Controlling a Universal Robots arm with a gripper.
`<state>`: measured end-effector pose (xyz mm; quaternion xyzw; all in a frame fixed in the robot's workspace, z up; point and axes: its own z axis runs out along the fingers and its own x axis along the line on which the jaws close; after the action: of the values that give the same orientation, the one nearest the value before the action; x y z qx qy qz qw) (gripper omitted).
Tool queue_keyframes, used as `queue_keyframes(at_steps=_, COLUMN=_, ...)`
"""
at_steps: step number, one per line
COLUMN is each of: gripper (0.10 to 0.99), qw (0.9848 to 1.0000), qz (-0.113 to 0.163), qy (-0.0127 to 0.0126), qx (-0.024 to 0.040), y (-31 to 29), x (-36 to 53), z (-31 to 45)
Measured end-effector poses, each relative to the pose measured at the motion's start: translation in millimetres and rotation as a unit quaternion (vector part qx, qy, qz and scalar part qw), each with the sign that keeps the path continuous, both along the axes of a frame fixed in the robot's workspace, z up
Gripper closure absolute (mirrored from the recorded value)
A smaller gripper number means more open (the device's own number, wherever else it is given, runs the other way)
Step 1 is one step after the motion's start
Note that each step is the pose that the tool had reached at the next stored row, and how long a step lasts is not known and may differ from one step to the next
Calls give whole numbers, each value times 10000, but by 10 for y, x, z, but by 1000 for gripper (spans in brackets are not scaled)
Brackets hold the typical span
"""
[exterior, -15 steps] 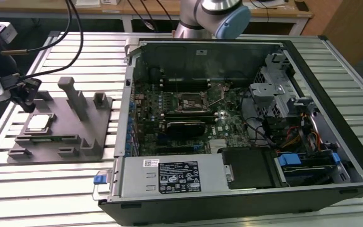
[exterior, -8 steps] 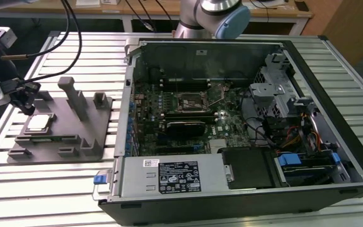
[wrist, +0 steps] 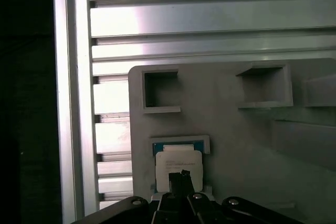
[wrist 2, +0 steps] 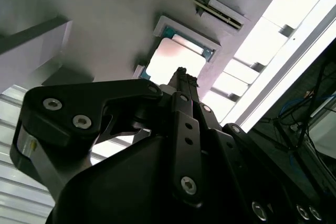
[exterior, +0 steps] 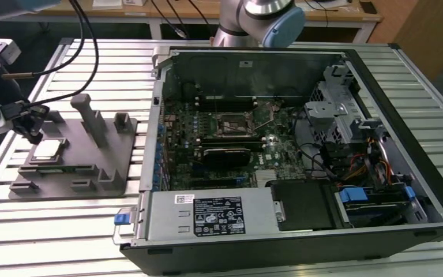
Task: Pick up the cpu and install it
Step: 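Pick up the cpu and move it towards the insertion slot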
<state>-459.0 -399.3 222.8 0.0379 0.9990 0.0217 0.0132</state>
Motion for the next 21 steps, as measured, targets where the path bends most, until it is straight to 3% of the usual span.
queue_keyframes(at_steps=11, gripper=980, qw=10000, qz=19, qy=0, qx=0, y=1, x=-10, z=-167)
queue_keyframes(at_steps=21, gripper=980, qw=10000, qz=42, qy=0, qx=0, y=7, x=67, z=-238)
